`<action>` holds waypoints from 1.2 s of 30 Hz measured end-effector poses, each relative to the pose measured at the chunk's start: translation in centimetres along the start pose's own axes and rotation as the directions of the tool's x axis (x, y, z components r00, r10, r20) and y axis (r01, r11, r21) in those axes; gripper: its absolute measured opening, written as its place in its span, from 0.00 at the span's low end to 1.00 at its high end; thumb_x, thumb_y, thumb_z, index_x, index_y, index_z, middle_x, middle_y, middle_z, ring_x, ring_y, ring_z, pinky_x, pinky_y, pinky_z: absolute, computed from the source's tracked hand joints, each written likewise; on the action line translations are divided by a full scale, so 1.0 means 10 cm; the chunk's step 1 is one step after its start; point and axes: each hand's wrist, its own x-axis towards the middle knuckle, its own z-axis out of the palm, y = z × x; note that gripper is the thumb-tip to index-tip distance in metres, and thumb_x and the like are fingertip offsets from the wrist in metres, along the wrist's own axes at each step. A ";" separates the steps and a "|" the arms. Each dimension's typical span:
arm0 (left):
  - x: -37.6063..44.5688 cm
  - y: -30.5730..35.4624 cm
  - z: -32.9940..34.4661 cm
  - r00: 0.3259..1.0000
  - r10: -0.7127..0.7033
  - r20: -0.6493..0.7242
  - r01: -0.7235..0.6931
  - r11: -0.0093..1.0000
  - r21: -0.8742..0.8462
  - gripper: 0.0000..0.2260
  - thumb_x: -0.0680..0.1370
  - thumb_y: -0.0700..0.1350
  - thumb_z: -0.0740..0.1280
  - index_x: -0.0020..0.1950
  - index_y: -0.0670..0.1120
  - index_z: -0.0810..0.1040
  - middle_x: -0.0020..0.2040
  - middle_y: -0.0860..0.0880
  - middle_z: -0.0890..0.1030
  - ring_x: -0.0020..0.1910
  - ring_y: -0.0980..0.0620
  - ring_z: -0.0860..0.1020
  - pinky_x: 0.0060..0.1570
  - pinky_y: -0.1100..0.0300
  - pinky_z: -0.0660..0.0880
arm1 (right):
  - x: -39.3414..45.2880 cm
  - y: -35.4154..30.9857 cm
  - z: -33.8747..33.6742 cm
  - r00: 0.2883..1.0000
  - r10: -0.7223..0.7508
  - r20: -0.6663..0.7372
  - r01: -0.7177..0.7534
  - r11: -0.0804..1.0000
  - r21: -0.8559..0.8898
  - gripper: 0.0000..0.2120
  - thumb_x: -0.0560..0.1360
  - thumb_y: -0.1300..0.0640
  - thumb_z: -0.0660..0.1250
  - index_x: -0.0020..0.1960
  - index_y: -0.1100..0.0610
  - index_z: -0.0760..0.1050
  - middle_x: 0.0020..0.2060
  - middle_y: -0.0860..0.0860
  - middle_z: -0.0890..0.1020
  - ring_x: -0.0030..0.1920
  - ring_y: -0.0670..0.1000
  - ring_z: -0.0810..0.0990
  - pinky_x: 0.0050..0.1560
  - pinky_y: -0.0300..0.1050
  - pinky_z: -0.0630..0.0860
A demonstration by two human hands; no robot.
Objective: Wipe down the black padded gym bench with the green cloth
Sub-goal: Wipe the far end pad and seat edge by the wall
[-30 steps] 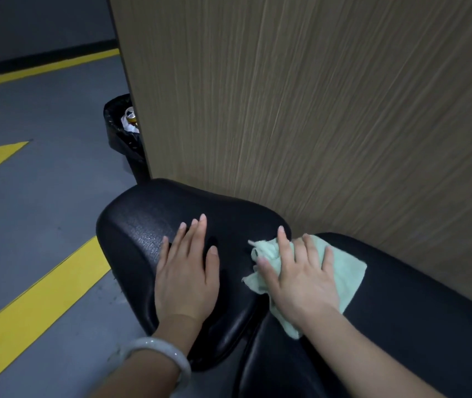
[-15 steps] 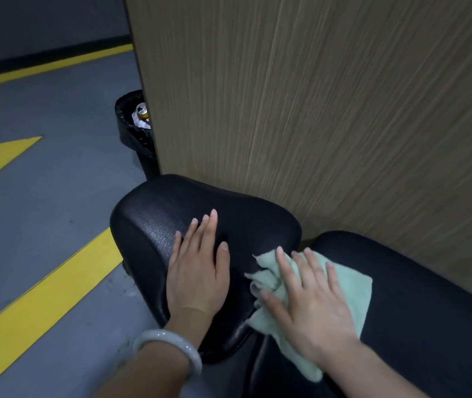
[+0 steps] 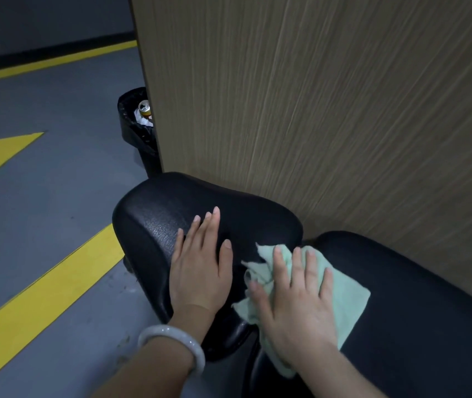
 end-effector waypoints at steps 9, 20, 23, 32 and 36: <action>0.00 -0.02 0.00 1.000 -0.001 0.009 0.001 1.000 -0.015 0.27 0.78 0.56 0.41 0.77 0.52 0.53 0.76 0.53 0.62 0.73 0.62 0.51 0.75 0.57 0.44 | -0.20 0.08 0.01 0.986 -0.167 0.013 0.166 0.985 0.042 0.35 0.77 0.32 0.39 0.76 0.50 0.61 0.72 0.58 0.68 0.75 0.58 0.59 0.70 0.59 0.53; -0.01 -0.01 -0.01 1.000 -0.014 0.002 0.014 1.000 -0.026 0.28 0.78 0.57 0.40 0.78 0.53 0.53 0.76 0.54 0.61 0.75 0.60 0.52 0.75 0.57 0.44 | 0.93 0.33 -0.22 0.982 0.087 0.167 -0.081 0.996 -0.040 0.39 0.73 0.30 0.30 0.78 0.49 0.35 0.77 0.58 0.56 0.78 0.55 0.44 0.74 0.60 0.36; -0.01 -0.02 -0.01 1.000 -0.005 -0.005 0.004 0.999 -0.042 0.27 0.79 0.56 0.41 0.78 0.52 0.54 0.76 0.54 0.62 0.76 0.58 0.53 0.75 0.55 0.45 | 1.03 0.37 -0.24 0.981 0.066 0.184 -0.057 0.997 -0.057 0.41 0.71 0.30 0.28 0.79 0.50 0.39 0.67 0.55 0.73 0.74 0.56 0.58 0.74 0.59 0.40; 0.00 -0.01 -0.01 1.000 0.006 -0.021 -0.007 0.999 -0.051 0.27 0.79 0.55 0.43 0.77 0.50 0.56 0.75 0.52 0.64 0.75 0.56 0.55 0.75 0.54 0.46 | 0.89 0.32 -0.26 0.990 0.019 0.140 -0.013 0.999 -0.043 0.41 0.72 0.33 0.28 0.78 0.55 0.37 0.57 0.53 0.79 0.69 0.52 0.66 0.75 0.55 0.41; 0.00 -0.01 0.01 0.999 0.014 -0.029 -0.016 0.998 -0.054 0.26 0.80 0.55 0.44 0.77 0.50 0.57 0.74 0.52 0.65 0.75 0.57 0.55 0.74 0.54 0.47 | 0.66 0.24 -0.21 0.992 0.028 0.122 -0.023 0.999 -0.043 0.40 0.71 0.32 0.27 0.77 0.54 0.33 0.69 0.54 0.71 0.75 0.52 0.54 0.75 0.55 0.37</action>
